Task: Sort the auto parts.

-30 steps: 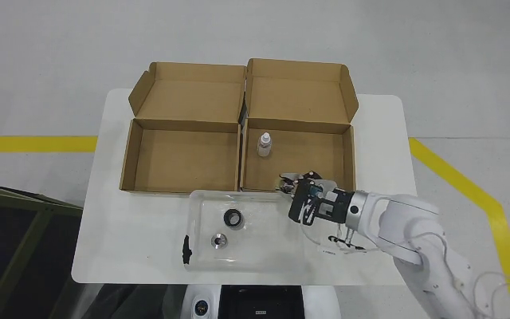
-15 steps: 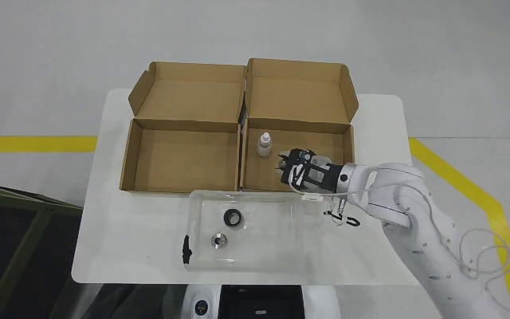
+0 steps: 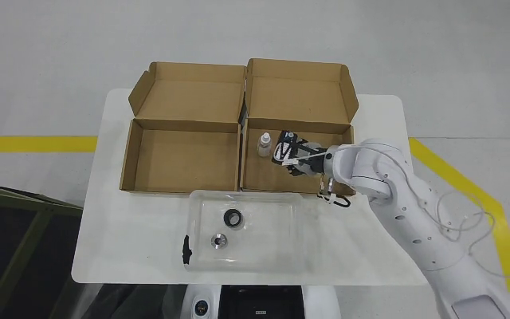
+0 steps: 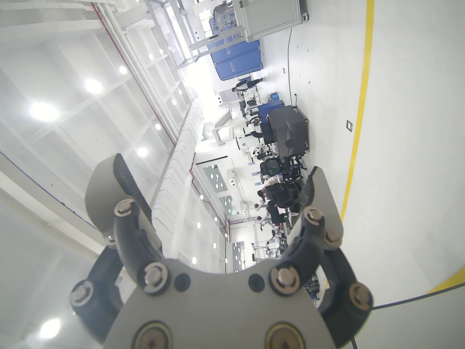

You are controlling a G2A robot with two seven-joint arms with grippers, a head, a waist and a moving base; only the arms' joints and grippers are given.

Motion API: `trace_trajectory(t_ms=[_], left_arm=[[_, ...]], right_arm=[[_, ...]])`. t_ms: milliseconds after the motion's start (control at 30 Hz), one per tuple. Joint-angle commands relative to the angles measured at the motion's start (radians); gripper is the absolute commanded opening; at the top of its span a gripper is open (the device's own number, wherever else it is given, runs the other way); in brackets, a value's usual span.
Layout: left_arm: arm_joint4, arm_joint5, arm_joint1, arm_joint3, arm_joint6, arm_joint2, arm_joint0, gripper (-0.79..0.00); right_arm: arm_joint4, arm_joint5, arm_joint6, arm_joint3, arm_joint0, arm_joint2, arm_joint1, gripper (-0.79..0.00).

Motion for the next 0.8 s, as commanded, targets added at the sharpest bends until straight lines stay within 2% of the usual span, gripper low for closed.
trace_trajectory(t_ms=[0,367,767], left_arm=[[0.0,0.0,0.0,0.0,0.0,0.0,0.0,0.0],[0.0,0.0,0.0,0.0,0.0,0.0,0.0,0.0],[0.0,0.0,0.0,0.0,0.0,0.0,0.0,0.0]], right_arm=[[0.001,0.003,0.011,0.024,0.018,-0.013,-0.004,-0.785],[-0.004,0.033,0.039,0.146,0.076,-0.08,-0.025,-0.785],[-0.041,0.074,0.014,0.262,0.128,-0.145,-0.053,-0.785]])
